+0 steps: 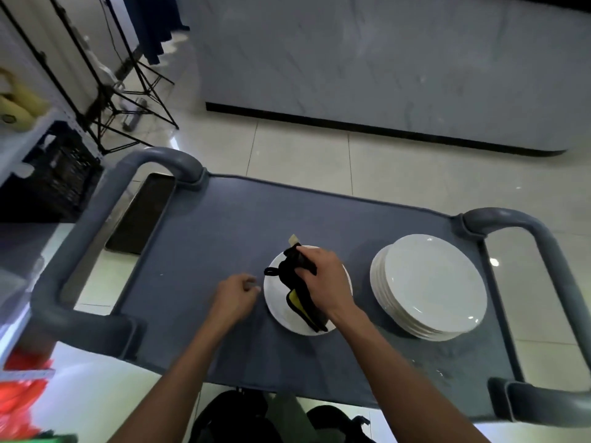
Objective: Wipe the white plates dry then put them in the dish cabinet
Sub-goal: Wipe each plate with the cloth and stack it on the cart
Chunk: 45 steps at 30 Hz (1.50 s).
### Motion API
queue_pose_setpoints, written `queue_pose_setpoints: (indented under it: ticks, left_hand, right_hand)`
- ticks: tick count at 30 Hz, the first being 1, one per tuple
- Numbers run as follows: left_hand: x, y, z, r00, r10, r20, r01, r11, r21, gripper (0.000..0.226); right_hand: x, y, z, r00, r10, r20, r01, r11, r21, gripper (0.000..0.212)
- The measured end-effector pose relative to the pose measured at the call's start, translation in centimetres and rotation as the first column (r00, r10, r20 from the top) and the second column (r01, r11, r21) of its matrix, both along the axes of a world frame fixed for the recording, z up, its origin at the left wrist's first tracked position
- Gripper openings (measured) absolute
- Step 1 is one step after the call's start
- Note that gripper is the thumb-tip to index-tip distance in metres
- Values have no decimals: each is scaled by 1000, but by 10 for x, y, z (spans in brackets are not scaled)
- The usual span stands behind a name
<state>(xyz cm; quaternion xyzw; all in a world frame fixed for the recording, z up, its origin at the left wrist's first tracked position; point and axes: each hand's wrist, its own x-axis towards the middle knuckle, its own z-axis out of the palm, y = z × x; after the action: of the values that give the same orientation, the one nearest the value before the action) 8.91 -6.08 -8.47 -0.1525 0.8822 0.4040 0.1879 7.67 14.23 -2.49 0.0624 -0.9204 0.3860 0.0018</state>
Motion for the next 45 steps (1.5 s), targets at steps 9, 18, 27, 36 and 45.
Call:
queue_pose_setpoints:
  ticks: [9, 18, 27, 36, 45]
  left_hand:
    - [-16, 8, -14, 992, -23, 125, -13, 960, 278, 6]
    - [-17, 27, -9, 935, 144, 325, -287, 846, 449, 13]
    - [-11, 43, 1, 952, 120, 280, -263, 790, 554, 32]
    - [-4, 39, 14, 964, 46, 261, -208, 745, 635, 36]
    - [-4, 26, 28, 975, 80, 207, -212, 616, 759, 33]
  right_hand:
    - [5, 0, -35, 964, -65, 259, 0, 970, 243, 55]
    - [20, 4, -51, 957, -87, 276, 3, 957, 291, 71]
    - [28, 13, -49, 979, -124, 159, 87, 971, 223, 66]
    - [34, 2, -42, 995, -97, 40, 88, 979, 184, 57]
    - [0, -5, -9, 969, -170, -182, 200, 966, 164, 48]
